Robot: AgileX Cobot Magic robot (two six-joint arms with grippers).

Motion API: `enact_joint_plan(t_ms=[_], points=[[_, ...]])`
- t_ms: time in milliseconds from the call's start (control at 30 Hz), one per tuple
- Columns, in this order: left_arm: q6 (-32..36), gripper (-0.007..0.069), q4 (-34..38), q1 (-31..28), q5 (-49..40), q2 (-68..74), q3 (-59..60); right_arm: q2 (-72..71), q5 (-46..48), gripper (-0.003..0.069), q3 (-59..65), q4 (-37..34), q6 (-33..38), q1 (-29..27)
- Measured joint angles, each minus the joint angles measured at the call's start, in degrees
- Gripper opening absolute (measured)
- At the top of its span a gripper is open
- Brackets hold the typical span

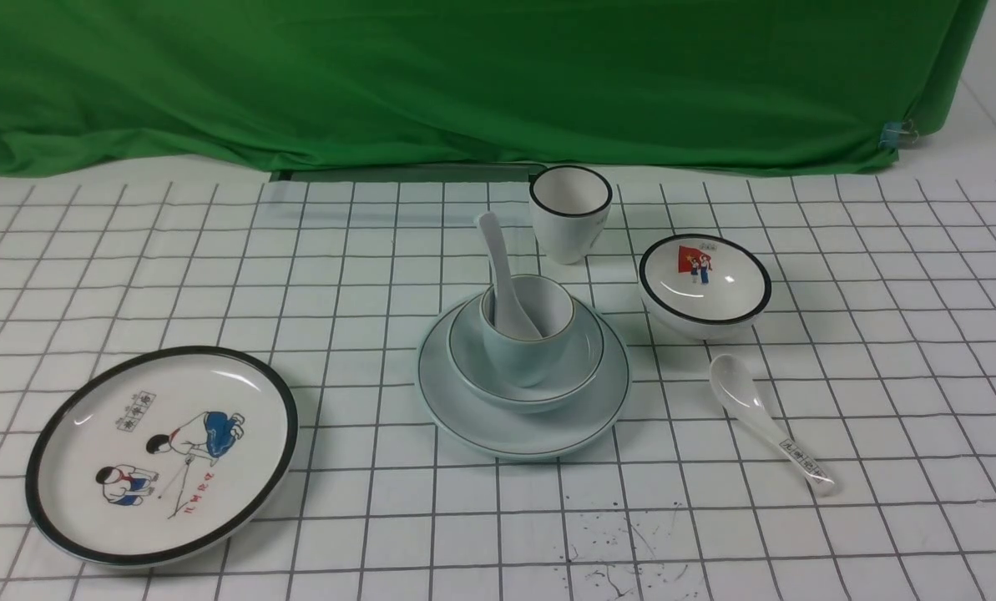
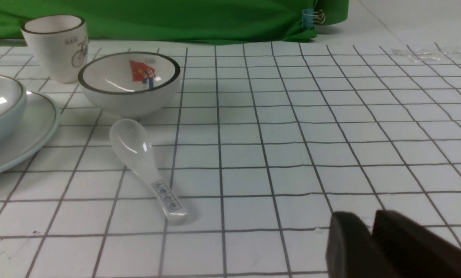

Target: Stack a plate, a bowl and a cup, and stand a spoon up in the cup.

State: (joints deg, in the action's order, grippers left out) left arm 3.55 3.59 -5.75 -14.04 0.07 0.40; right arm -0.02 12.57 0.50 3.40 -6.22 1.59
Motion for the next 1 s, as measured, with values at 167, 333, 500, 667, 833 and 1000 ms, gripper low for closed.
enact_joint_plan(t_ms=[167,333,500,667,833,1000], points=[[0.00,-0.0029,-0.40,0.00,0.00,0.00,0.00,0.00,0.00,0.0155,0.00,0.00,0.00,0.00],[0.00,-0.0029,-0.51,0.00,0.05,0.00,0.00,0.00,0.00,0.0173,0.00,0.00,0.00,0.00],[0.01,-0.0029,-0.51,0.00,0.05,0.00,0.00,0.00,0.00,0.0186,0.00,0.00,0.00,0.00],[0.06,-0.0029,-0.51,0.00,0.05,0.00,0.00,0.00,0.00,0.0197,0.00,0.00,0.00,0.00],[0.06,-0.0029,-0.51,0.00,0.05,0.00,0.00,0.00,0.00,0.0209,0.00,0.00,0.00,0.00],[0.06,-0.0029,-0.51,0.00,0.26,0.00,0.00,0.00,0.00,0.0225,0.00,0.00,0.00,0.00]])
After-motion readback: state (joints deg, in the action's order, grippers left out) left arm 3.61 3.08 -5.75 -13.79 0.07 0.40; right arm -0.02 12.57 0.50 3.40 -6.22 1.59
